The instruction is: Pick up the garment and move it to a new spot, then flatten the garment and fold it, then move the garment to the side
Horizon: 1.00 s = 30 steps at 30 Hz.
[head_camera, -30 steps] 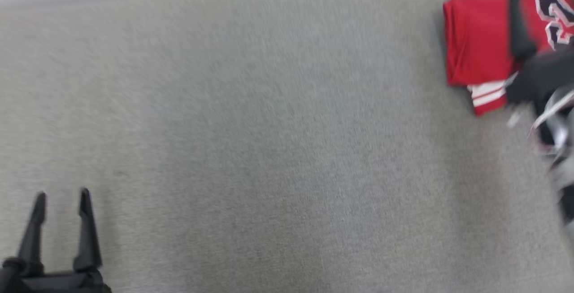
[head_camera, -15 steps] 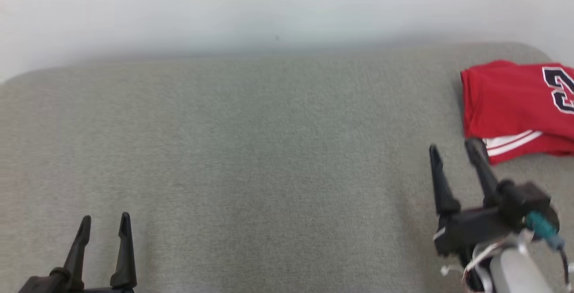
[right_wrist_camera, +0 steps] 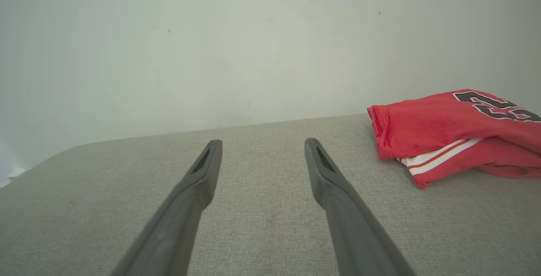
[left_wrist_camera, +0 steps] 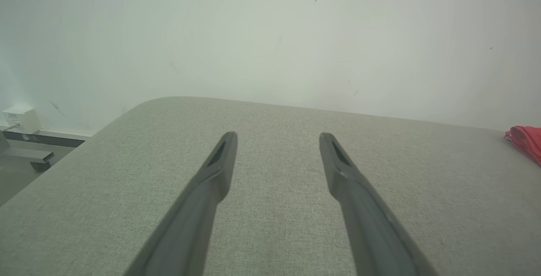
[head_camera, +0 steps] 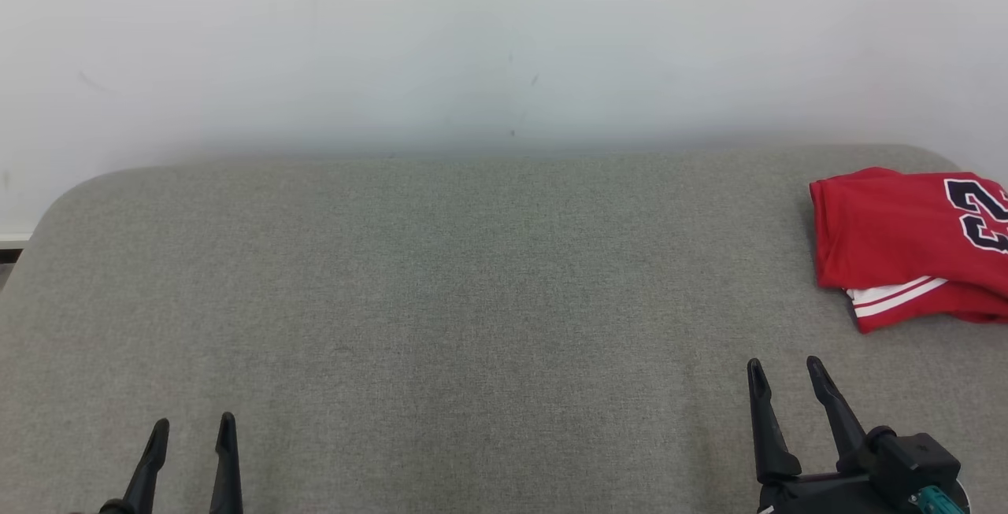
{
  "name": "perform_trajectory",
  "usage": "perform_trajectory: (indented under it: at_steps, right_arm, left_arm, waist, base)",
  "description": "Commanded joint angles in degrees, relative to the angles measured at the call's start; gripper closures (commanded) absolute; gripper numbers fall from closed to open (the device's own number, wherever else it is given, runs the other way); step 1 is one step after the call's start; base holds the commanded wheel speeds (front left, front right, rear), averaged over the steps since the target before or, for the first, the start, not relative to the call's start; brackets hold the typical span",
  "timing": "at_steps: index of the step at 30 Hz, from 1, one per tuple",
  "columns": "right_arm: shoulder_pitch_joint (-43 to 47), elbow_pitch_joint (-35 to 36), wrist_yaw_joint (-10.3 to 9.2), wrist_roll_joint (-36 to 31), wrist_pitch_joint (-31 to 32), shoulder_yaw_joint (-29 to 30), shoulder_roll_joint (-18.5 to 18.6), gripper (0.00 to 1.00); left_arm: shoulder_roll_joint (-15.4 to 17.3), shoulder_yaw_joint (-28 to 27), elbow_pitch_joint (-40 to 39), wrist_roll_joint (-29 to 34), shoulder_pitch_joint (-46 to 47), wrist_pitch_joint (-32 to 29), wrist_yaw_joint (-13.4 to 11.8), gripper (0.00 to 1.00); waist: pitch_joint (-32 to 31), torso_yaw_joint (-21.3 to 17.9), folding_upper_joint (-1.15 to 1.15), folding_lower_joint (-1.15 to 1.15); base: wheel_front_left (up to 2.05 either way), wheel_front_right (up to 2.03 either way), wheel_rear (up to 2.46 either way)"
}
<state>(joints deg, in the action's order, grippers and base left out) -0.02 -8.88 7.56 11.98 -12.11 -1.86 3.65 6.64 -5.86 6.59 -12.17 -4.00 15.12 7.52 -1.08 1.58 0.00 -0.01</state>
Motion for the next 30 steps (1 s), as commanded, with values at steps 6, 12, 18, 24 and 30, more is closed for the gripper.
perform_trajectory:
  at_steps: [6, 12, 18, 24, 30]
  right_arm:
    - [1.2, -0.1, -0.16, -0.2, -0.4, 0.8, -0.6, 0.00]
    - [1.2, -1.0, -0.16, 0.0, -0.7, 0.8, -0.7, 0.00]
    - [0.6, -1.6, -0.16, 0.3, -1.0, 0.4, -0.8, 0.00]
    - [0.6, -2.3, -0.16, 0.9, -1.3, -0.1, -0.8, 0.00]
    - [2.2, -4.8, 0.00, 1.3, -0.9, -0.3, -0.7, 1.00]
  left_arm:
    - [-0.1, -0.3, 0.7, 0.2, -0.7, 0.0, -0.1, 0.00]
    - [-0.3, 0.1, 1.3, 0.4, -0.4, 0.0, -0.1, 0.00]
    - [-0.5, 0.5, 1.7, 0.1, 0.1, 0.0, -0.1, 0.00]
    - [-0.3, 0.2, 1.8, 0.2, 0.2, 0.0, -0.1, 0.00]
    - [-1.2, 0.6, 4.2, -0.5, -0.9, -0.1, 0.0, 1.00]
  waist:
    - [-0.3, -0.1, 0.00, 0.01]
    - [-0.6, 0.1, 0.00, 0.01]
    - [-0.8, 0.0, 0.00, 0.01]
    - [-0.8, 0.1, 0.00, 0.01]
    - [-0.8, 0.1, 0.00, 0.01]
  base:
    - [0.00, 0.00, 0.00]
    - [0.00, 0.00, 0.00]
    - [0.00, 0.00, 0.00]
    - [0.00, 0.00, 0.00]
    - [0.00, 0.00, 0.00]
